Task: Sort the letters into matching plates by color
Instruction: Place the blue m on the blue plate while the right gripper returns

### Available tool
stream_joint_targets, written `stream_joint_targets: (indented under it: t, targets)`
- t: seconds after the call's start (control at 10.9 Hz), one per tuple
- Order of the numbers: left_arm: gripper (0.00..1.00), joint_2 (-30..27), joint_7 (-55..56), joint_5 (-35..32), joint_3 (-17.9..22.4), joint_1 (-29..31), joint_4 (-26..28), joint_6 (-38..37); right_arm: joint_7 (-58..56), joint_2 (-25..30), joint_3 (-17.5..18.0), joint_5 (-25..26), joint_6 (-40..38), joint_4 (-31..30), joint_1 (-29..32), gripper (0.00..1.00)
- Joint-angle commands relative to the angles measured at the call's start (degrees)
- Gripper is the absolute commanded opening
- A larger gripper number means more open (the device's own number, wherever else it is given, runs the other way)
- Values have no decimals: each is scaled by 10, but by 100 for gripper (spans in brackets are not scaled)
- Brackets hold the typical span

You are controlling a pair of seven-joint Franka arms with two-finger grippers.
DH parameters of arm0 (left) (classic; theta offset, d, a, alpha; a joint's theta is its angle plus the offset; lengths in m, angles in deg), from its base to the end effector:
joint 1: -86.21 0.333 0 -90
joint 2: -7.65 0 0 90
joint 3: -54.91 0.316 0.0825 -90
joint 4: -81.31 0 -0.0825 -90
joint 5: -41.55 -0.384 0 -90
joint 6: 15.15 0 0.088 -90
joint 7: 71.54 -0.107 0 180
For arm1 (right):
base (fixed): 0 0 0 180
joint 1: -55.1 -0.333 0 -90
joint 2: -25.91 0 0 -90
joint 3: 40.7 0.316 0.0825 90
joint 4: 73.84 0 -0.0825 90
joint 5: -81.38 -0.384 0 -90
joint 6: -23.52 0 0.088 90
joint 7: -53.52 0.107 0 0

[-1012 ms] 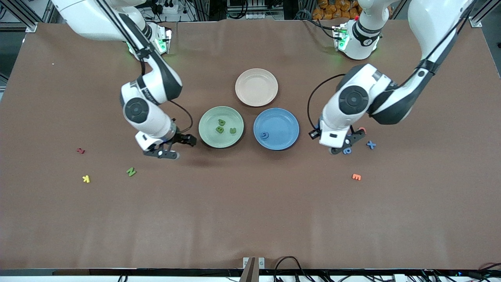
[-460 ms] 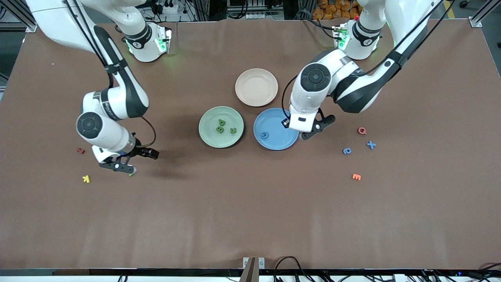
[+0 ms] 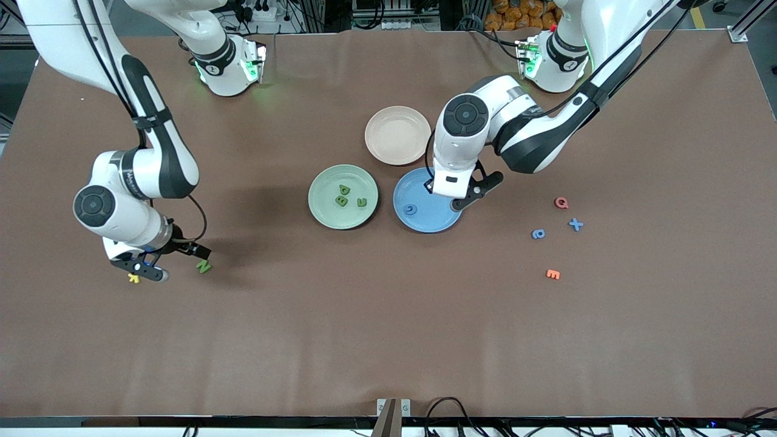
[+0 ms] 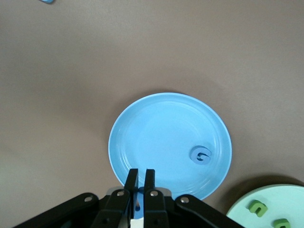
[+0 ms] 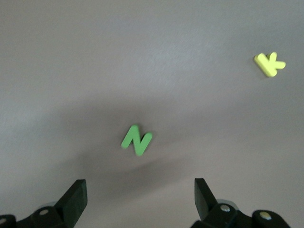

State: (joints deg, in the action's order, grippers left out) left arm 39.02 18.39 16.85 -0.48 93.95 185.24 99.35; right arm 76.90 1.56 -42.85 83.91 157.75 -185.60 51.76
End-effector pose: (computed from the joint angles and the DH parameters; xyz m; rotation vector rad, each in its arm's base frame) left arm 0.4738 -0.4049 0.3377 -2.9457 -0.8790 0.1466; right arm 0.6155 0.0130 0.2577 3.0409 -0.5422 -0.0340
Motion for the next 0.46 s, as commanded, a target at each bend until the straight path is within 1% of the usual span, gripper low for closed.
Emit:
stream_joint_targets:
  t: [0.0, 0.09, 0.18, 0.28, 0.37]
  targets:
    - [5, 10, 27, -13, 44, -65, -27, 0, -8, -48, 4, -12, -7, 62, 29, 100]
    - [13, 18, 42, -14, 57, -84, -38, 0, -8, -58, 4, -12, -7, 75, 32, 100]
    - [32, 23, 43, -15, 69, -97, -45, 0, -8, -68, 5, -12, -6, 86, 33, 100]
    - [85, 29, 42, -17, 78, -101, -47, 0, -8, -76, 7, -12, -5, 94, 40, 100]
    - [100, 28, 37, -31, 79, -101, -47, 1, -7, -87, 9, -13, -4, 102, 41, 100]
